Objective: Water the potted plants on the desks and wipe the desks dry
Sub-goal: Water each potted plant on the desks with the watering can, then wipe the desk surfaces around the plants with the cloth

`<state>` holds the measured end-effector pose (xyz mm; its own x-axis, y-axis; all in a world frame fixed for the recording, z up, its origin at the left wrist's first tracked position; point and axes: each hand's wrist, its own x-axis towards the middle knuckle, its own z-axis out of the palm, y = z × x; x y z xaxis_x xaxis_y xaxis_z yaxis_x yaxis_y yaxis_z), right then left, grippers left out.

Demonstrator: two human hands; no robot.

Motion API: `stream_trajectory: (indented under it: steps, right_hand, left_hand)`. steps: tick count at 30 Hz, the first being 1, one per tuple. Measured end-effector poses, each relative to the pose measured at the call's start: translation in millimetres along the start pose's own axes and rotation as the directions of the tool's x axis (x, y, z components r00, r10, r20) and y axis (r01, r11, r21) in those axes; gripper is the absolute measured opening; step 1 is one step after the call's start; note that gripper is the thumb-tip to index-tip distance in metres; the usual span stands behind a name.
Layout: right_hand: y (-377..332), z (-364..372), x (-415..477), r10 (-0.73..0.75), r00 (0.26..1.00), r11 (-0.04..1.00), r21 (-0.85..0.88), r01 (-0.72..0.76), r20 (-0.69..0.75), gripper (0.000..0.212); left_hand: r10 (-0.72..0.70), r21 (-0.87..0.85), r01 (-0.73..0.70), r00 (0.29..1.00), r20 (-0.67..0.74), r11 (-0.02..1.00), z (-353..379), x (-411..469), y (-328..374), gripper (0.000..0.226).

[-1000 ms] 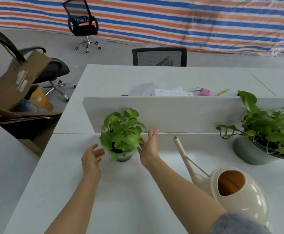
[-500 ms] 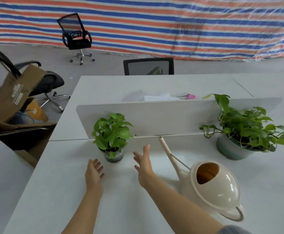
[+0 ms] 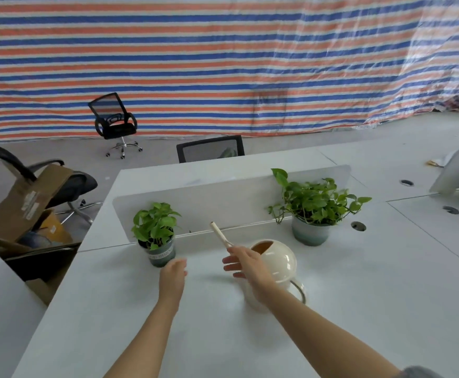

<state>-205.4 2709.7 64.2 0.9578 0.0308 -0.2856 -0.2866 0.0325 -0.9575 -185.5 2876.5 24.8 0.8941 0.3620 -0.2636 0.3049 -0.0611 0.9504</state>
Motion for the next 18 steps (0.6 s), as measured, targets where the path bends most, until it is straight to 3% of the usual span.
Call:
stream_trajectory:
  steps: [4, 8, 13, 18]
  right_hand:
    - [-14.0, -52.7, -28.9, -0.071, 0.993, 0.997, -0.046, 0.067, -0.092, 0.022]
    - [-7.6, -120.6, -51.4, -0.044, 0.975, 0.994, -0.106, 0.021, -0.218, 0.019]
    - [12.7, -212.7, -84.6, 0.01, 0.936, 0.981, -0.179, -0.078, -0.351, 0.016]
    - [34.7, -328.8, -154.8, 0.039, 0.878, 0.984, -0.137, -0.118, -0.477, 0.013]
  left_hand:
    - [0.145, 0.136, -0.164, 0.98, 0.137, 0.977, 45.0, -28.0, 24.8, 0.019]
    - [0.242, 0.202, -0.3, 0.932, 0.268, 0.932, 92.5, -69.2, 38.2, 0.019]
    - [0.253, 0.313, -0.383, 0.888, 0.384, 0.869, 135.7, -118.9, 32.2, 0.027]
    - [0.243, 0.45, -0.492, 0.829, 0.504, 0.745, 216.6, -189.4, 24.2, 0.016]
